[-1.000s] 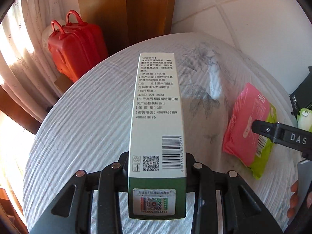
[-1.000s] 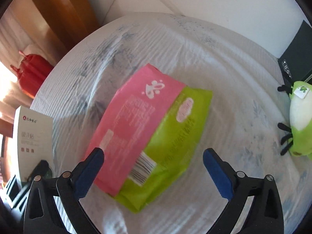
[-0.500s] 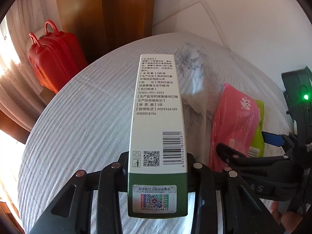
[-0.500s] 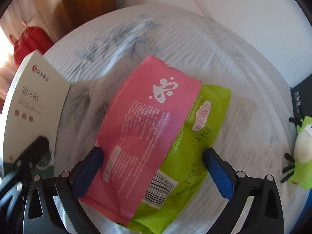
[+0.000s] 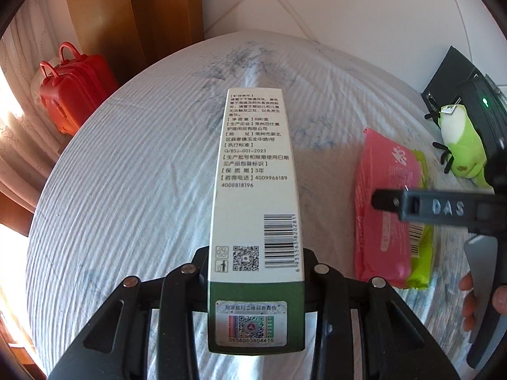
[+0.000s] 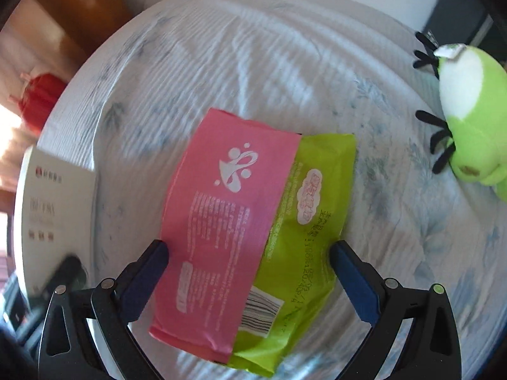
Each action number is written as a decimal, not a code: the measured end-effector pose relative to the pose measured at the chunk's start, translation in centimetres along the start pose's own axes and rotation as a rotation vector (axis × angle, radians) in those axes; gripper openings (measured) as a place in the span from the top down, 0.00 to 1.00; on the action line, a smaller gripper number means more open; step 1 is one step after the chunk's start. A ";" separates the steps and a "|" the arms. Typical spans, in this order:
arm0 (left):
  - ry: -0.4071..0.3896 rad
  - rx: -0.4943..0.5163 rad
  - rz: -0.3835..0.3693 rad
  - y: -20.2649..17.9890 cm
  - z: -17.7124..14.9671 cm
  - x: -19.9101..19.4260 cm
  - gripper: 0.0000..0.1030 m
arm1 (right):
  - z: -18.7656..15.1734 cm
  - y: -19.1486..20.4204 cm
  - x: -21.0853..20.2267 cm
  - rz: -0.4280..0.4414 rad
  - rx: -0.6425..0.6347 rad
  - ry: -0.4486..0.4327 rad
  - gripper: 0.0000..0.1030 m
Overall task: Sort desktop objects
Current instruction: 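Carry the box and wipes pack over the blue bin and release them inside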
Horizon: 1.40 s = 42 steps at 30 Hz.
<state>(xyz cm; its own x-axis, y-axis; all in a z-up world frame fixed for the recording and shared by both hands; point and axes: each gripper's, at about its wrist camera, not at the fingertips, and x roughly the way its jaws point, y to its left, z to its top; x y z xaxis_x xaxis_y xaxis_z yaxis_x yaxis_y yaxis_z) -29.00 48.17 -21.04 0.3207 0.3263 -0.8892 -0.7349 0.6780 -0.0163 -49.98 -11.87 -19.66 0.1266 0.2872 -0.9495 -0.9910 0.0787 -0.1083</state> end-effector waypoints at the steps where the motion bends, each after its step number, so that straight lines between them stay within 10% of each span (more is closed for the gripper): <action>1: 0.002 -0.001 -0.002 0.0 0.1 0.1 0.68 | 0.4 0.1 0.1 -0.005 0.030 -0.012 0.00; 7: 0.011 -0.011 0.011 -0.4 0.4 0.3 0.68 | 0.4 3.3 1.4 -0.136 -0.220 -0.074 0.02; 17: 0.024 0.087 -0.035 -5.6 -3.4 -2.5 0.68 | -6.7 -2.6 -3.5 -0.073 -0.281 -0.107 0.46; 26: -0.024 0.142 -0.074 -10.7 -6.0 -8.3 0.68 | -12.9 -6.6 -12.0 -0.109 -0.285 -0.244 0.47; 42: -0.337 0.356 -0.192 -25.2 -10.8 -27.6 0.68 | -27.4 -18.3 -35.2 -0.210 -0.128 -0.670 0.46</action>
<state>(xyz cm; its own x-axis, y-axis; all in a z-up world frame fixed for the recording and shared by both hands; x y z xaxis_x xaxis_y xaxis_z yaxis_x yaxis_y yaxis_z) -25.74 15.01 -1.04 0.6476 0.3281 -0.6878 -0.4140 0.9092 0.0440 -37.54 -49.56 7.72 0.2743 0.8065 -0.5237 -0.9348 0.0958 -0.3421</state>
